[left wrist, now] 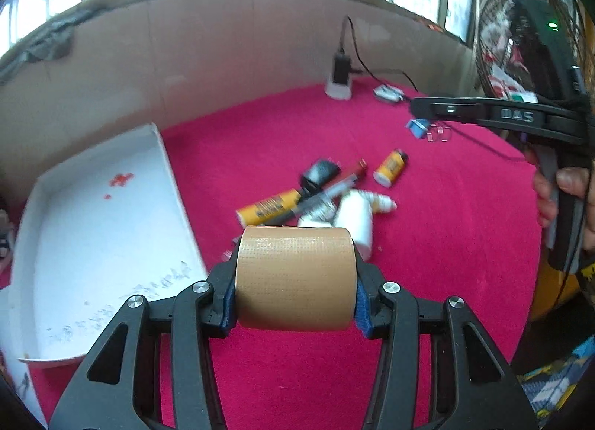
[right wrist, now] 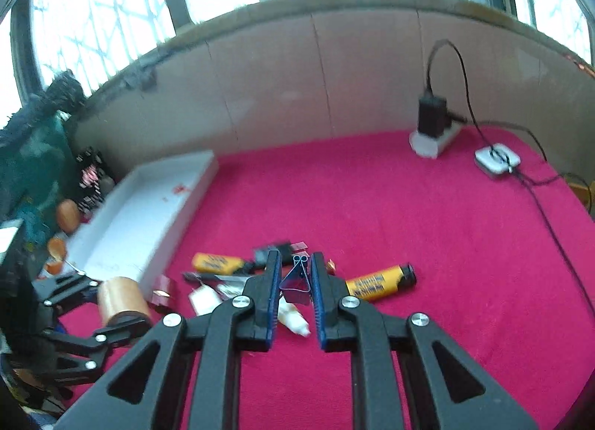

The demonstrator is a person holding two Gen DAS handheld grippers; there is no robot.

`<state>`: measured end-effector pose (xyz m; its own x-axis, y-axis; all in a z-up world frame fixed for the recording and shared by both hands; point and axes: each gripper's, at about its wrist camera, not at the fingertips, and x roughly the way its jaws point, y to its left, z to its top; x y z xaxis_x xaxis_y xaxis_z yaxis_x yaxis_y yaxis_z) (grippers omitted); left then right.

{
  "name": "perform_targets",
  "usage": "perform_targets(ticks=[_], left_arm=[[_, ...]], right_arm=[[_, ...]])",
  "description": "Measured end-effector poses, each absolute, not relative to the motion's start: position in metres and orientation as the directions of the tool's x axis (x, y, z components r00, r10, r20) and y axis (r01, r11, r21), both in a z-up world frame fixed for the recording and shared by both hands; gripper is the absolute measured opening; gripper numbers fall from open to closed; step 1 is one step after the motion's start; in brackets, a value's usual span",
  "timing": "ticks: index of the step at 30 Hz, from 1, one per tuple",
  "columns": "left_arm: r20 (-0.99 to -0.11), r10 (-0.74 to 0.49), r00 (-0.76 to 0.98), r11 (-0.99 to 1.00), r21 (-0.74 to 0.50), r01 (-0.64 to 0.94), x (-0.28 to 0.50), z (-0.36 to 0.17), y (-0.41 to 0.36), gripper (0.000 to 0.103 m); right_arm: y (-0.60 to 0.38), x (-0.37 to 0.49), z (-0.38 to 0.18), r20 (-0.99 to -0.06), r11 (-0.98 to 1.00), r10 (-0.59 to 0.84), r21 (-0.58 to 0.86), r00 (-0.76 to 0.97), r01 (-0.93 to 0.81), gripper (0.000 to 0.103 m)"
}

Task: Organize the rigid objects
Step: 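Carry tape roll and binder clip into the white tray and open both tools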

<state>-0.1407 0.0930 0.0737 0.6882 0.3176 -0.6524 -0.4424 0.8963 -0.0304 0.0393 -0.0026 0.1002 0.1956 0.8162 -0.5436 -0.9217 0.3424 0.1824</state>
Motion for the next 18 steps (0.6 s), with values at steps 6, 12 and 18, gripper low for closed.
perform_targets(ticks=[6, 12, 18], left_arm=[[-0.602, 0.447, 0.661, 0.812, -0.037, -0.583, -0.169, 0.098, 0.126, 0.048], [-0.539, 0.558, 0.631, 0.712, -0.079, -0.698, -0.222, 0.127, 0.161, 0.048], [-0.468, 0.687, 0.556, 0.599, -0.069, -0.798, -0.279, 0.158, 0.186, 0.048]], right_arm=[[-0.001, 0.02, 0.14, -0.466, 0.289, 0.866, 0.168, 0.183, -0.943, 0.014], [0.006, 0.005, 0.174, -0.402, 0.255, 0.898, 0.141, 0.18, -0.957, 0.014], [0.016, -0.014, 0.205, -0.331, 0.208, 0.929, 0.104, 0.164, -0.973, 0.013]])
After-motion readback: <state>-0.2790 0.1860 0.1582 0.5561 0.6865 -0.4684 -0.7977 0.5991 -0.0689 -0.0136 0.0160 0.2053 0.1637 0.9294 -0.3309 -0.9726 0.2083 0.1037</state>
